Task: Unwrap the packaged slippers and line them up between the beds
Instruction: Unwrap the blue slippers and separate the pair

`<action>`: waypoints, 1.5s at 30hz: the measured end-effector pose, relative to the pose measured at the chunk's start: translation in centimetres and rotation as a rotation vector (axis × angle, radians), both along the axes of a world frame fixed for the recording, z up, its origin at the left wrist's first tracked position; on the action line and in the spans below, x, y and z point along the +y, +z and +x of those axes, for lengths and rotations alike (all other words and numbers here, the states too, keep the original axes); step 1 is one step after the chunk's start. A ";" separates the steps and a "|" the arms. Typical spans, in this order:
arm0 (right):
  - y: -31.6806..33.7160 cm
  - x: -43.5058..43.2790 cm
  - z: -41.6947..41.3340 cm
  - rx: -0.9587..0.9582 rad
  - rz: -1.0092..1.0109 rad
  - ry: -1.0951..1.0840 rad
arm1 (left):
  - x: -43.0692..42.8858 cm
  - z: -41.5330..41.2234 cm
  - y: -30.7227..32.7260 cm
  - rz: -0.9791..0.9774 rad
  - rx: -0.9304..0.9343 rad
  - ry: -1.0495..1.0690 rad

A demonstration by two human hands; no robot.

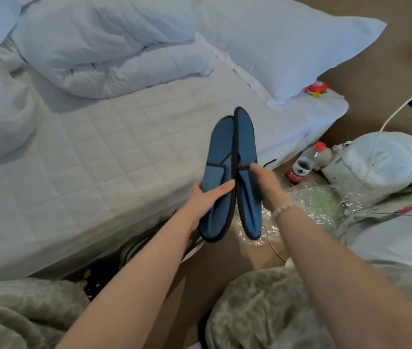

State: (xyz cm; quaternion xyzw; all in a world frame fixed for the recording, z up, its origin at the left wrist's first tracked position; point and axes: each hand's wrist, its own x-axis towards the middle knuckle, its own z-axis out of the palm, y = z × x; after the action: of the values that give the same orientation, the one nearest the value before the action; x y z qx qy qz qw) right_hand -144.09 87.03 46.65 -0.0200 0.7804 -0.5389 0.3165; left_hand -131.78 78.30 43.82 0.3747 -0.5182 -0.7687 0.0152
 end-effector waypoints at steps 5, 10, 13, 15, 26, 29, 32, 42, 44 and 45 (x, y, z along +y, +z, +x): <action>7.8 -0.3 -5.9 0.436 0.236 0.181 | -1.9 -4.4 3.4 -0.261 -0.074 0.127; 12.2 0.9 -9.8 0.599 0.451 0.338 | -0.1 -9.2 4.9 -0.253 -0.037 0.170; 10.5 2.8 -11.8 0.522 0.488 0.333 | 2.7 -10.8 3.5 -0.105 -0.018 0.217; 7.8 4.4 -12.6 0.405 0.429 0.230 | 4.2 -11.2 2.2 -0.016 -0.033 0.242; -8.5 8.6 -10.7 -0.144 -0.044 0.025 | 4.4 -12.3 -7.2 -0.285 -0.302 -0.040; -11.8 8.9 -10.4 -0.282 -0.040 -0.007 | 4.7 -11.9 -9.2 -0.325 -0.336 -0.028; -14.2 9.4 -9.6 -0.438 -0.123 -0.167 | 5.8 -11.2 -10.7 -0.337 -0.401 -0.023; -22.7 11.5 -11.0 0.942 1.008 1.028 | 3.8 -5.4 -14.6 -0.283 -0.545 0.006; -24.4 10.3 -11.6 1.004 0.989 1.225 | 2.9 -5.6 -14.9 -0.286 -0.558 -0.019; -25.1 10.0 -11.9 0.981 0.997 1.298 | 2.6 -5.6 -14.9 -0.291 -0.569 -0.026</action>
State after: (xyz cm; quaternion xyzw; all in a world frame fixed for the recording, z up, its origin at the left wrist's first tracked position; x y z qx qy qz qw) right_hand -156.00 97.00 21.53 -0.5358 0.8027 0.2048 0.1633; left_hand -137.43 80.93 28.93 0.5617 -0.6111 -0.5509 -0.0868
